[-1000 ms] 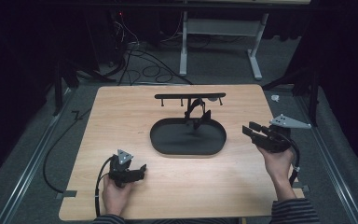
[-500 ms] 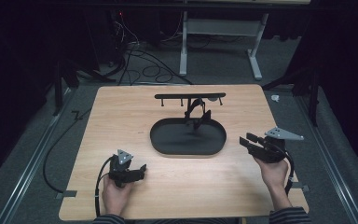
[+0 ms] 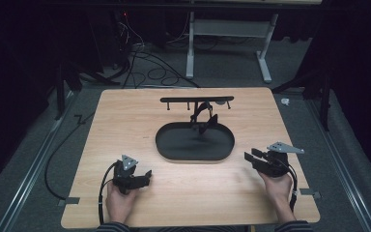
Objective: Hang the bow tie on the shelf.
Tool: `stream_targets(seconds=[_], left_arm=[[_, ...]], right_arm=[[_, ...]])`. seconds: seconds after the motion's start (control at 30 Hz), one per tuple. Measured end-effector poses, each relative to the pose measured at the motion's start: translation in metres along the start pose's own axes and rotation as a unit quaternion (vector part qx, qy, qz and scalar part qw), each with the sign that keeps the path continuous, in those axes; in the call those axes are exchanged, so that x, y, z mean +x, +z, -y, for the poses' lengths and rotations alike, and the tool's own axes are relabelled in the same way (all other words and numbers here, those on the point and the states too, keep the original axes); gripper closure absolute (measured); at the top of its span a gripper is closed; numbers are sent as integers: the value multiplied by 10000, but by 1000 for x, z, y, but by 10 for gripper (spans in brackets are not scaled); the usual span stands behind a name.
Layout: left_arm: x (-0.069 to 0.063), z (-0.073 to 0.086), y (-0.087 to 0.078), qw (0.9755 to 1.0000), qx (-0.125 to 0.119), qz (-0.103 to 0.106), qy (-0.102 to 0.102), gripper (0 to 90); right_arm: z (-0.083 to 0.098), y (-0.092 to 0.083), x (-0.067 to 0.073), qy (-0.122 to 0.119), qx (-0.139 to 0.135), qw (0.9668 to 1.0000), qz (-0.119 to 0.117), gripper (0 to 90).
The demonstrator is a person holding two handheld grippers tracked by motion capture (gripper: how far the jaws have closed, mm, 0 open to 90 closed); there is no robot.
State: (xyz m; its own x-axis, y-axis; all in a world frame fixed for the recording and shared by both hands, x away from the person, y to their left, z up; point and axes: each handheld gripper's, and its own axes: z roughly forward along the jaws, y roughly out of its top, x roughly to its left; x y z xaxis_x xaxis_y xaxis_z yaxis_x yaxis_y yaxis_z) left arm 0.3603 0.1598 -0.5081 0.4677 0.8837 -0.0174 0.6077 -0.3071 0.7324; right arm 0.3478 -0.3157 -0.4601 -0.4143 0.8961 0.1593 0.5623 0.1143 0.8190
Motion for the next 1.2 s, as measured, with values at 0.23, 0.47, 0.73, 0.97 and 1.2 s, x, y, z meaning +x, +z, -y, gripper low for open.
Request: stream_targets(seconds=[0.23, 0.47, 0.73, 0.97, 1.2], left_arm=[[0, 0, 0, 10000, 1, 1, -1, 175], [0, 0, 0, 10000, 0, 1, -1, 175], [0, 0, 0, 10000, 0, 0, -1, 175], [0, 0, 0, 10000, 0, 0, -1, 174], [0, 0, 0, 10000, 0, 0, 2, 175]], right_arm=[[9, 8, 1, 60, 148, 9999, 3, 597], [17, 16, 3, 25, 305, 9995, 71, 597], [23, 21, 3, -62, 450, 9987, 214, 592], [27, 26, 4, -108, 569, 9978, 308, 567], [31, 31, 8, -303, 695, 9958, 514, 535]])
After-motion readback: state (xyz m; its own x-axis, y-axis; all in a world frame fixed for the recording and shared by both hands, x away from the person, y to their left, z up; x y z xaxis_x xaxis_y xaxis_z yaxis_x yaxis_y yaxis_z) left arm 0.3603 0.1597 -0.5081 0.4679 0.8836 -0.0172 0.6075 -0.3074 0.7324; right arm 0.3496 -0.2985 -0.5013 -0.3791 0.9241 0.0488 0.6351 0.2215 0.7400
